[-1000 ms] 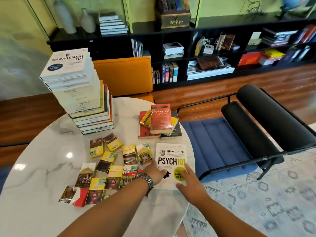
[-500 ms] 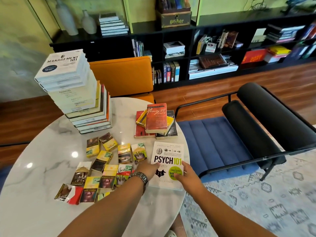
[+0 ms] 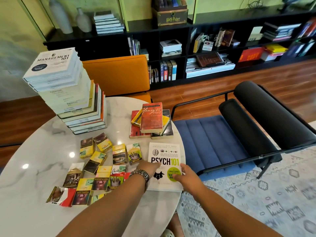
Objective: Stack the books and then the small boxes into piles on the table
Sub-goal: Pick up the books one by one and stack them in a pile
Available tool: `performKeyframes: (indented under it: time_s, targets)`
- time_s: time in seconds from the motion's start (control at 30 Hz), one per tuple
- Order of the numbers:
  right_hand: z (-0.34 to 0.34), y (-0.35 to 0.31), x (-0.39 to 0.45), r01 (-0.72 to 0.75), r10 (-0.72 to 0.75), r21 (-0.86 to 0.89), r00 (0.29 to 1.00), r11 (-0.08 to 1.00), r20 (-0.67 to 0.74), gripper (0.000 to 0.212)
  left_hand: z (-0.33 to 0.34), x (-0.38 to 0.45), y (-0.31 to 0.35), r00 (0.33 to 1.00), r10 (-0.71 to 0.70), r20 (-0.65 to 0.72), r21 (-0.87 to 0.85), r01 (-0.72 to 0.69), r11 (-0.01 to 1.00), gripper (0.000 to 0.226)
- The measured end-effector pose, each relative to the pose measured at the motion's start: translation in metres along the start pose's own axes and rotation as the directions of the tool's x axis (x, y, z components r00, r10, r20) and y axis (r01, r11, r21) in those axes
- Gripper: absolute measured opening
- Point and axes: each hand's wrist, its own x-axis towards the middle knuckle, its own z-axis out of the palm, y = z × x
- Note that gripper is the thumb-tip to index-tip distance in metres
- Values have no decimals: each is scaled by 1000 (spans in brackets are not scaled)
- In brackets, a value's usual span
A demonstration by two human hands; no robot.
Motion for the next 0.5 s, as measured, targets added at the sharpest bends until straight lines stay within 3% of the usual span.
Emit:
performKeyframes:
  time_s: [0.1, 0.23, 0.33, 0.43, 0.5]
  targets:
    - [-5, 1, 2, -19, 18, 48, 1000, 999, 9, 30, -9, -13, -3, 997, 48, 59, 41, -51, 998, 49]
    - [-4, -1, 3, -21, 33, 136, 996, 990, -84, 42, -16, -21, -13, 990, 66, 121, -115, -52, 992, 43]
    - [2, -12, 0, 32, -8, 164, 990, 986, -143, 49, -32, -32, -20, 993, 71, 94, -282, -42, 959, 18]
    - [20, -28, -4, 75, -48, 207, 990, 975, -136, 51, -56, -41, -27, 992, 76, 104, -464, -20, 886, 25]
    - [33, -48, -10, 35, -17, 285, 998, 958, -68, 34, -77, -48, -32, 990, 109, 85, -550, -45, 834, 26]
